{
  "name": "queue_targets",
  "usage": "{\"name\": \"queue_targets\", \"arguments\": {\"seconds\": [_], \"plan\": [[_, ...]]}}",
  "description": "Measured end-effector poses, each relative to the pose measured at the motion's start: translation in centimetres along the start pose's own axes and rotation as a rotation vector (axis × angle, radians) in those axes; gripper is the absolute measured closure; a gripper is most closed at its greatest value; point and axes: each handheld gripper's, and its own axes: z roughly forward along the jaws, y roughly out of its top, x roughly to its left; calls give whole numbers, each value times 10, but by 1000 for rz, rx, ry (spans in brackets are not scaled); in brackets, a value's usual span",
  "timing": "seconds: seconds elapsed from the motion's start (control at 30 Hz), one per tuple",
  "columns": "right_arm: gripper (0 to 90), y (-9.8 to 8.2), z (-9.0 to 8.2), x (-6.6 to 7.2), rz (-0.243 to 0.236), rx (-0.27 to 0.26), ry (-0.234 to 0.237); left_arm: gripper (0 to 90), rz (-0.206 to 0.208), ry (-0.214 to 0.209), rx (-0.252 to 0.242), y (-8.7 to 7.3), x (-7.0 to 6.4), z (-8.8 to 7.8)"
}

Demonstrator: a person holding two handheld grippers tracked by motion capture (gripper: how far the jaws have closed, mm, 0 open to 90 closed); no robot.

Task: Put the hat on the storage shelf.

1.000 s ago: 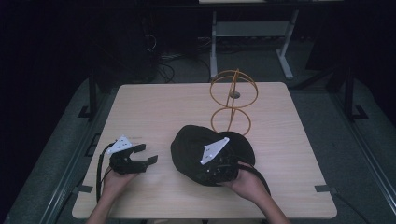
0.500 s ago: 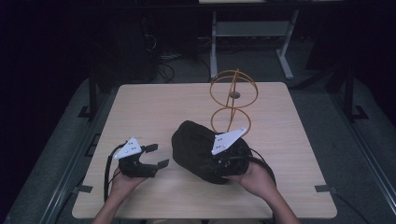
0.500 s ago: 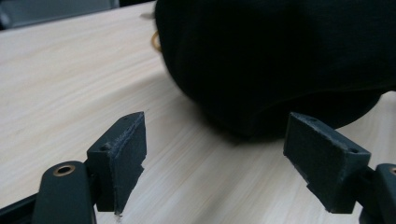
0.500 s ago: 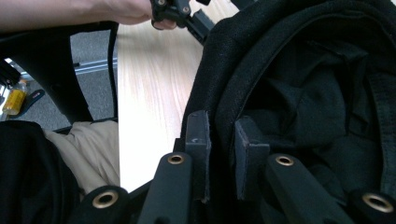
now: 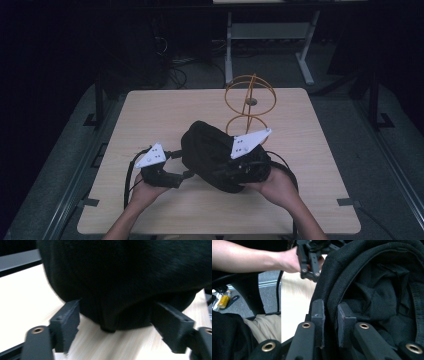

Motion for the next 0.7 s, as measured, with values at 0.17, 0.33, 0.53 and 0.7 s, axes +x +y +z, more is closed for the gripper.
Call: {"name": "queue_targets", "arguments": {"seconds": [0.17,0.33,0.53,0.7], "plan": [[783,5,-3,1,-10,-6,8,351,22,-7,-14,7,1,7],[787,7,-5,1,-10,-15,6,691,25,-17,-20,12,1,12],[787,4,-11,0,1,-44,11,862,19,-24,-42,18,3,8],[786,3,-14,-1,16,-65,17,871,30,-15,-43,27,2,0]]}}
